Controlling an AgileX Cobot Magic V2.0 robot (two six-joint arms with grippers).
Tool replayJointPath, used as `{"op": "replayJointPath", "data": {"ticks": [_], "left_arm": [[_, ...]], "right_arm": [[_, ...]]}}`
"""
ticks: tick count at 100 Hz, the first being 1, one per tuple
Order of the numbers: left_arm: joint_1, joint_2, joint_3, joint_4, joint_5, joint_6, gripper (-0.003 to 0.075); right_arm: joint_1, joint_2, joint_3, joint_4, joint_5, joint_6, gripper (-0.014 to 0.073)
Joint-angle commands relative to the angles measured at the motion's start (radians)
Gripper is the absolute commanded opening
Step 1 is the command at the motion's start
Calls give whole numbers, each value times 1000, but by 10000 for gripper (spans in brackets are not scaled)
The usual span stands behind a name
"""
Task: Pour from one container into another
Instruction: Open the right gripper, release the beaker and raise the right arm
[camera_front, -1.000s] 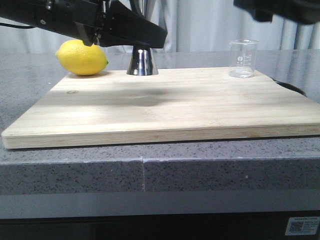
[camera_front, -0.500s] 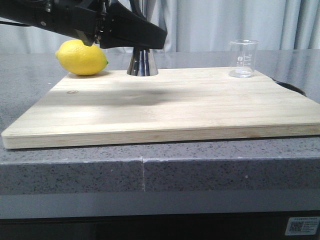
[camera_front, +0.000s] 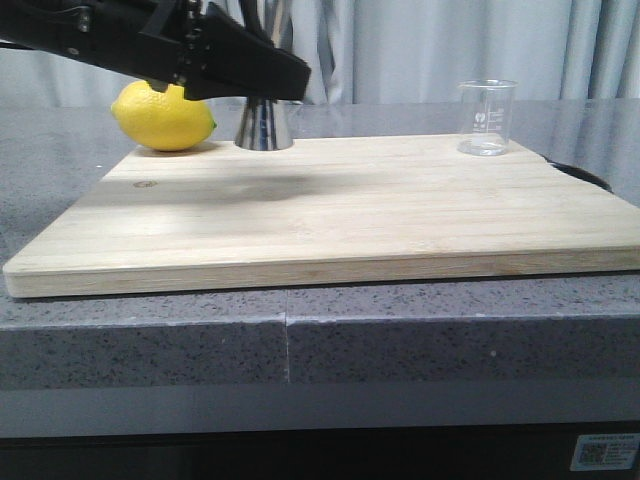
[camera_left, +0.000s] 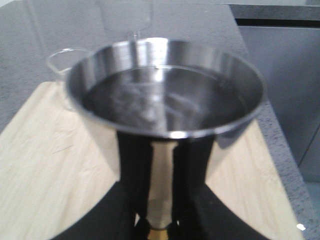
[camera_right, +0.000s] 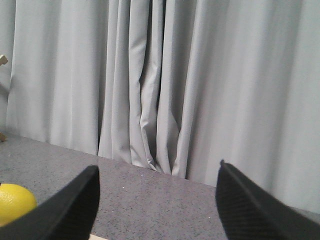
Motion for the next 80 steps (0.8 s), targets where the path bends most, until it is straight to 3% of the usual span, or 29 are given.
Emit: {"op": "replayJointPath", "data": {"ticks": [1, 80], "left_arm": [[21, -51, -28, -96, 42, 6, -2], [41, 33, -28, -165, 66, 80, -2]], "right_arm": [[1, -19, -24, -10, -70, -10, 449], [1, -19, -24, -27, -70, -10, 449]]}}
